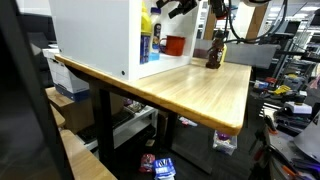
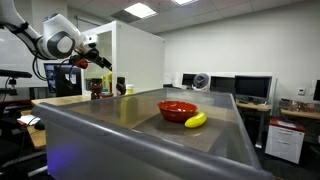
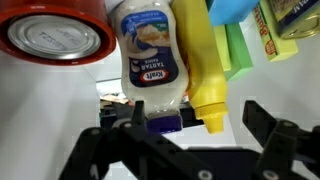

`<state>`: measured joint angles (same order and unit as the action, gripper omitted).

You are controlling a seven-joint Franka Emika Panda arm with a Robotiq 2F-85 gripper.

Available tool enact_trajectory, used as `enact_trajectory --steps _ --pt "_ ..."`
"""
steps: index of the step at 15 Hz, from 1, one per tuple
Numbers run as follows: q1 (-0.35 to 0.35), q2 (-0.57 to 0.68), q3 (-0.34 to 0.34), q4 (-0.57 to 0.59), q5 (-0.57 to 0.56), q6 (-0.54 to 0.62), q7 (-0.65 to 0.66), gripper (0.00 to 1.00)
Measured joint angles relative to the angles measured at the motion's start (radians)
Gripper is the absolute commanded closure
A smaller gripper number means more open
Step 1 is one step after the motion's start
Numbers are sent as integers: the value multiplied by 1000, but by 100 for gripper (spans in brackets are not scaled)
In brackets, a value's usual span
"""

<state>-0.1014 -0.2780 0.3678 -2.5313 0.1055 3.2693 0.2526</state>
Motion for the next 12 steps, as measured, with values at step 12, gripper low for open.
enact_trajectory --steps 12 --pt "-259 4 205 59 0 -43 0 0"
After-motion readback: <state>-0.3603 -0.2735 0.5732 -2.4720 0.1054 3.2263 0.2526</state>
